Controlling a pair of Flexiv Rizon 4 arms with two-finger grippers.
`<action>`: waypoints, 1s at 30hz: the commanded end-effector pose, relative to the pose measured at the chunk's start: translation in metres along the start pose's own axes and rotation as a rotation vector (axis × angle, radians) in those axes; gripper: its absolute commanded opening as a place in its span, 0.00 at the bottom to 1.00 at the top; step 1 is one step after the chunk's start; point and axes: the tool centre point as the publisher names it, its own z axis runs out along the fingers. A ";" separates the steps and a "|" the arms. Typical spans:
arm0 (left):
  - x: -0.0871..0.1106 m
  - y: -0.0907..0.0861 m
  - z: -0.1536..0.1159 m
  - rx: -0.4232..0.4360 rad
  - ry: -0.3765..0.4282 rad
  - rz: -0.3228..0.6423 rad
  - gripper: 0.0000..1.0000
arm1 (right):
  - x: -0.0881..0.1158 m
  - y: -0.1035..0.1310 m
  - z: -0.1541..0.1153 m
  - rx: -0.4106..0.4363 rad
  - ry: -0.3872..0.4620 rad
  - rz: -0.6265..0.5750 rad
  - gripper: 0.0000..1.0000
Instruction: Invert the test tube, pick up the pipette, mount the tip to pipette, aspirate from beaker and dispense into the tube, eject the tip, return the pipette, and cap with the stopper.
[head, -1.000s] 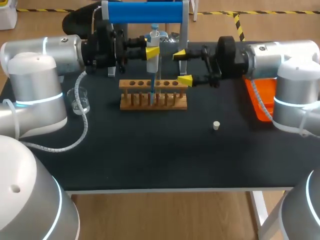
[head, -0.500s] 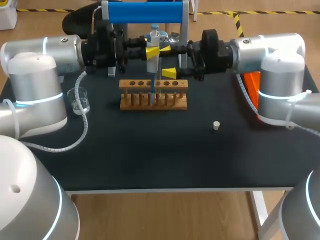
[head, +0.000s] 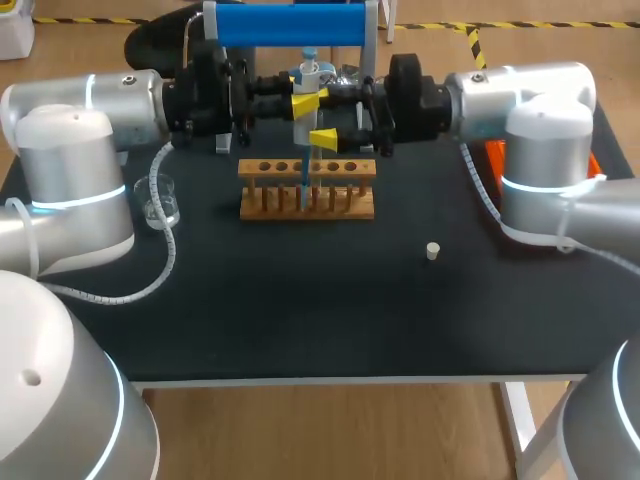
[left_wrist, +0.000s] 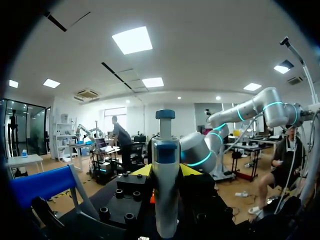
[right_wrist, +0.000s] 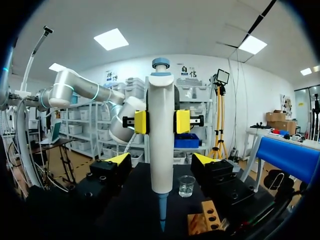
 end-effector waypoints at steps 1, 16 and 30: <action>0.000 0.000 0.001 0.001 -0.002 0.001 0.00 | -0.004 -0.001 0.006 -0.007 -0.002 -0.004 0.73; 0.000 0.000 0.001 0.001 -0.002 0.001 0.00 | -0.006 0.003 0.015 -0.020 0.010 -0.012 0.49; 0.000 0.000 0.001 0.001 -0.002 0.001 0.00 | -0.004 0.005 0.018 -0.022 0.031 -0.012 0.42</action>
